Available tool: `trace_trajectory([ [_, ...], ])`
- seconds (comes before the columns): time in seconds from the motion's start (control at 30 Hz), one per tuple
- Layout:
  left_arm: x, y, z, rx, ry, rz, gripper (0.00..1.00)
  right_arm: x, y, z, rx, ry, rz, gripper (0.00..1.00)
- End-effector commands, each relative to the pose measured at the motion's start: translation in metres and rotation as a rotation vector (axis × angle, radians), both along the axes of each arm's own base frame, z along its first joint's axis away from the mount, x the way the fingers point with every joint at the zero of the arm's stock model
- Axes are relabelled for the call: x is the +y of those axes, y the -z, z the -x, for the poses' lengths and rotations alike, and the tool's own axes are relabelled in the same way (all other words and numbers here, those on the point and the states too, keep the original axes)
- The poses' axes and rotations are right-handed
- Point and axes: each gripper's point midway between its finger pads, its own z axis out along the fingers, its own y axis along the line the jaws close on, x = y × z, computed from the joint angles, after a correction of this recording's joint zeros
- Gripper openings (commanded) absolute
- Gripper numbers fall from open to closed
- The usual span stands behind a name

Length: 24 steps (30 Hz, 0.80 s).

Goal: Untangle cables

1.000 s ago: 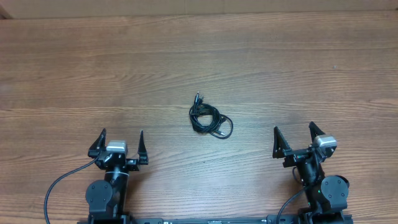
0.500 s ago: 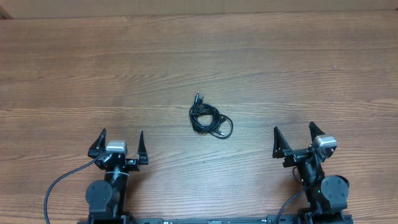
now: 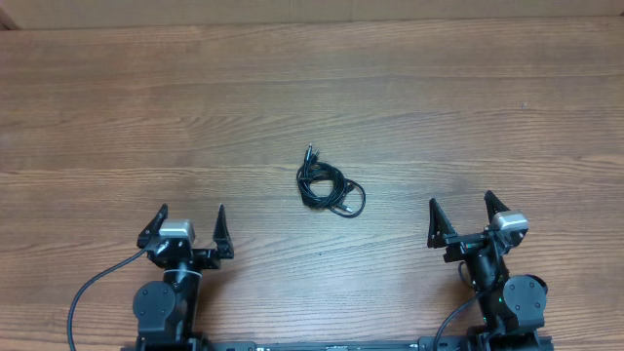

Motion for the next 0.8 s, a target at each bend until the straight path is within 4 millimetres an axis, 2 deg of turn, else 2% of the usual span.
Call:
trace_trajectory([
  [0.0, -0.003, -0.032, 0.006, -0.05, 0.012, 0.025, 1.0, 0.0, 0.002, 0.0, -0.005, 0.0, 0.003, 1.0],
  [0.13, -0.001, -0.046, 0.01, -0.034, 0.003, 0.024, 0.99, 0.0, 0.002, 0.0, -0.005, 0.0, 0.003, 1.0],
  [0.3, -0.006, -0.056, 0.005, 0.006, 0.026, 0.028, 1.0, 0.0, 0.002, 0.0, -0.005, 0.0, 0.003, 1.0],
  [0.57, -0.007, -0.06, -0.016, 0.171, 0.033, 0.032, 1.0, 0.0, 0.002, 0.0, -0.005, 0.0, 0.003, 1.0],
  [0.77, -0.019, -0.067, -0.033, 0.331, 0.098, 0.056, 1.0, 0.0, 0.002, 0.0, -0.005, 0.0, 0.003, 1.0],
])
